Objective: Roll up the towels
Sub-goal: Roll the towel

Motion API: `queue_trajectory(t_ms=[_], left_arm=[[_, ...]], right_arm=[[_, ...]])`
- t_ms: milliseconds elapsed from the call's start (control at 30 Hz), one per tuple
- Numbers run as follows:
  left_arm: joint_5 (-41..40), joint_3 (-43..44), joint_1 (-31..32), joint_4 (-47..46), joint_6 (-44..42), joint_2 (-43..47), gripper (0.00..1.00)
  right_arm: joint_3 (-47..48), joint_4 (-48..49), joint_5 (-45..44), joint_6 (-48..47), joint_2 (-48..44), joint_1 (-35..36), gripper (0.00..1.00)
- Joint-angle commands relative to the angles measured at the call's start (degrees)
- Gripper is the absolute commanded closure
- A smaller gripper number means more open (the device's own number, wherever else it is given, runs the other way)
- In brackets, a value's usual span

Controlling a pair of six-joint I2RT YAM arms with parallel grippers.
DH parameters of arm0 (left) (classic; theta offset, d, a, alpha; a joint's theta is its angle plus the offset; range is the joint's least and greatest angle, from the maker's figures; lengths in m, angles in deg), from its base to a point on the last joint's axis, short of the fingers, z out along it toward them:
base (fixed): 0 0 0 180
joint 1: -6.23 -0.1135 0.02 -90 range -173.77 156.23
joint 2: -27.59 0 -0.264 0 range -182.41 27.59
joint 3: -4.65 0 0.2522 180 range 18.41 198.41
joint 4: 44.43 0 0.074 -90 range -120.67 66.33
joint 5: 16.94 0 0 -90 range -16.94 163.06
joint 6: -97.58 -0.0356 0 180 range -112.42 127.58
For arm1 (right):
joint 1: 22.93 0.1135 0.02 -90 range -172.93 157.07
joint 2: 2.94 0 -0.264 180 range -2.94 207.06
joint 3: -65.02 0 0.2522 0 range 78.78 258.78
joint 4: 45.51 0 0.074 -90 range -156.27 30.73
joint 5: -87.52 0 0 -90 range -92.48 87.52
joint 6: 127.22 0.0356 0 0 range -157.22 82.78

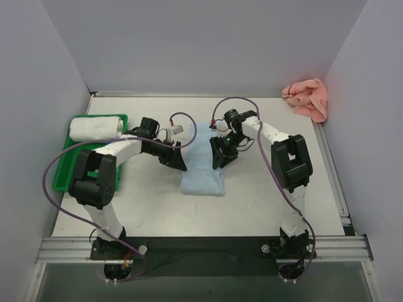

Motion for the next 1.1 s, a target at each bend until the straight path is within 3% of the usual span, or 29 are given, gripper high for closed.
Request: queue_trajectory(t_ms=[0,133,167,200,333,533,733,867,900,933,967,1033,1067], left_arm=[[-0.72,-0.36,1.81,-4.15,1.10,-0.86,0.36],[-2.04,-0.63,2.69,-5.90,3.47,-4.37,0.48],[-3.18,-0.11,2.69,-5.99,4.00,-4.81,0.51],[-3.45,-0.02,2.60,-6.43,5.05,-4.82,0.65],[-2.48,0.16,2.87,-9.15,6.99,-3.07,0.87],[-6.79,0.42,3.22,-11.53,6.20,-10.50,0.94],[-7.93,4.99,3.22,-9.07,6.29,-15.81,0.97],[-7.06,4.65,2.61,-6.79,3.67,-13.09,0.72],[-6.36,3.60,2.34,-6.78,2.87,-11.69,0.58],[-5.57,2.55,1.38,-6.78,1.82,-7.76,0.52],[-5.74,-0.34,0.85,-7.05,-0.63,-5.20,0.47],[-7.22,-3.25,-0.90,-8.71,-3.63,3.04,0.27],[-8.19,-5.44,-1.17,-8.98,-7.56,5.70,0.23]], right_arm=[[-0.51,-2.21,-4.28,-2.62,-1.13,0.34,0.64],[-0.60,-3.78,-4.64,-4.29,-0.96,0.43,0.88],[-0.51,-4.22,-4.82,-4.73,-1.05,0.43,0.99],[-0.60,-4.75,-5.25,-5.09,-1.39,0.34,1.00],[-1.22,-5.20,-6.75,-6.93,-4.73,-0.19,1.00],[-2.61,-3.45,-8.85,-7.73,-0.10,0.78,1.00],[-2.98,-0.10,-16.76,-7.20,5.19,1.83,1.00],[-1.14,0.08,-19.67,-7.29,4.84,1.66,1.00],[-0.78,-0.01,-19.84,-7.29,4.15,1.39,1.00],[-0.43,-0.53,-19.93,-7.81,3.62,1.13,0.99],[0.44,-2.89,-19.76,-8.34,3.09,0.95,0.82],[1.76,-7.11,-18.10,-9.91,0.63,0.60,0.65],[2.03,-9.83,-17.83,-10.19,-0.68,0.51,0.52]])
